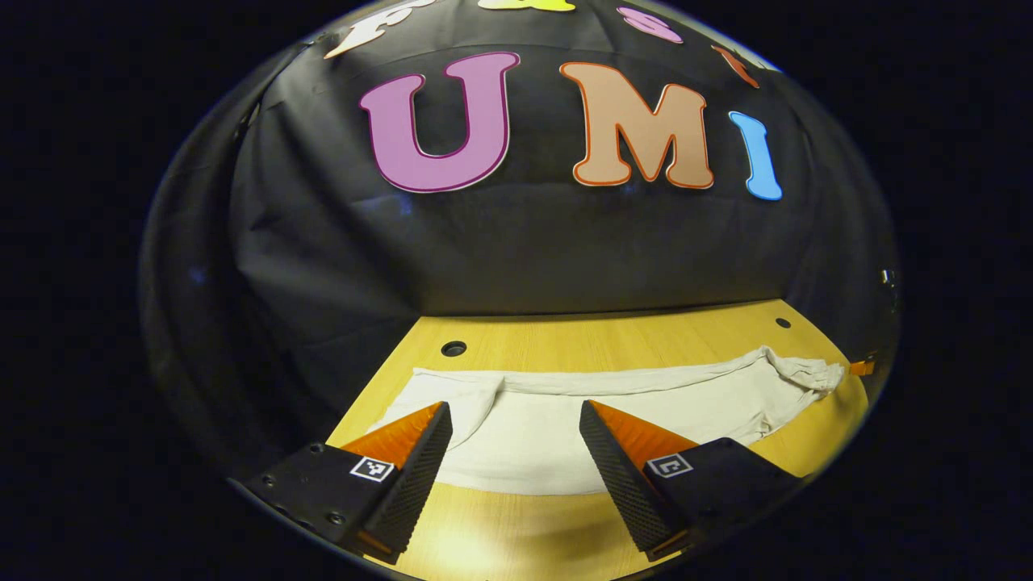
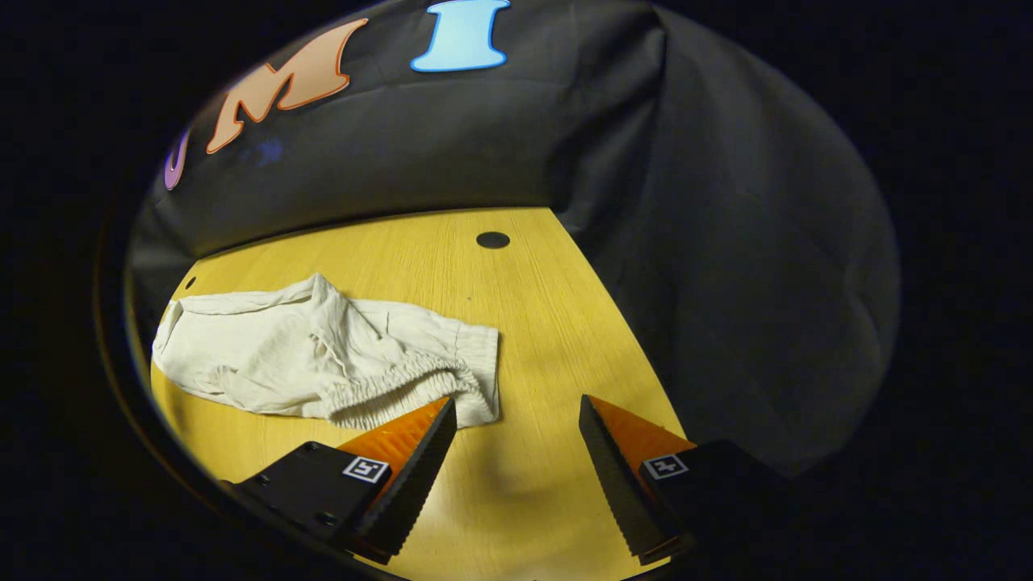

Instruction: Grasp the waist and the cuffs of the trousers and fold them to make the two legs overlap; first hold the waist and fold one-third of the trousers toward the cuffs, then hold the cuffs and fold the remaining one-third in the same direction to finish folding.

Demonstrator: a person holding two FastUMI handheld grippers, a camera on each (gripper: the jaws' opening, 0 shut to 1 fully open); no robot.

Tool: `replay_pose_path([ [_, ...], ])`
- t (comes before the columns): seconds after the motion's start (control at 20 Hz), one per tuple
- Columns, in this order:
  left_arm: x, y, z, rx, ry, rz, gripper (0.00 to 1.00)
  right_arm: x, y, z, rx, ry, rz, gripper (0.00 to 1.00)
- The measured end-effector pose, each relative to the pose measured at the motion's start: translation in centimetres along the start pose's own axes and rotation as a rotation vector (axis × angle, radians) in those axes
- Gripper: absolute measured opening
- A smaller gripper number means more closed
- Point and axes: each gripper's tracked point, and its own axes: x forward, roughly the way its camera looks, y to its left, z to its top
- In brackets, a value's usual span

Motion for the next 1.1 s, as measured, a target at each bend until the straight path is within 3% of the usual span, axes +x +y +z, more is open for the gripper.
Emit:
replay_pose_path([
  [0.35,-0.8,-0.4,0.3,0.020,-0.003,0.051,0.97,3.2,2.3,-1.7,0.107,0.038,0.087,0.98],
  [0.45,-1.1,-1.1,0.2,0.006,-0.005,0.048,0.97,3.6,3.0,-1.7,0.179,0.038,0.128,0.92],
  [0.5,-1.4,-1.6,0.1,-0.004,-0.006,0.040,0.97,3.6,3.6,-1.5,0.232,0.041,0.165,0.96],
  [0.6,-1.5,-2.8,0.1,-0.016,-0.007,0.027,0.97,4.0,4.6,-1.0,0.334,0.051,0.225,0.94],
  [0.65,-1.6,-3.5,0.1,-0.020,-0.005,0.021,0.97,4.1,5.1,-0.9,0.378,0.056,0.249,0.87],
  [0.7,-1.8,-4.3,0.0,-0.023,-0.002,0.014,0.97,4.3,5.2,-0.8,0.421,0.066,0.251,0.85],
  [0.8,-2.4,-5.7,0.0,-0.033,0.001,0.000,0.97,4.6,4.6,-1.1,0.490,0.073,0.245,0.51],
  [0.85,-2.5,-6.3,0.0,-0.039,0.003,-0.005,0.97,4.4,4.6,-0.9,0.527,0.070,0.254,0.47],
  [0.9,-2.9,-6.8,-0.2,-0.045,0.007,-0.007,0.97,4.3,4.4,-0.6,0.556,0.068,0.266,0.49],
  [1.05,-3.4,-7.4,-0.6,-0.054,0.018,-0.007,0.97,3.8,4.1,0.3,0.632,0.052,0.279,0.19],
  [1.1,-3.7,-7.5,-0.7,-0.060,0.022,-0.007,0.97,3.5,4.1,0.6,0.620,0.039,0.281,0.19],
])
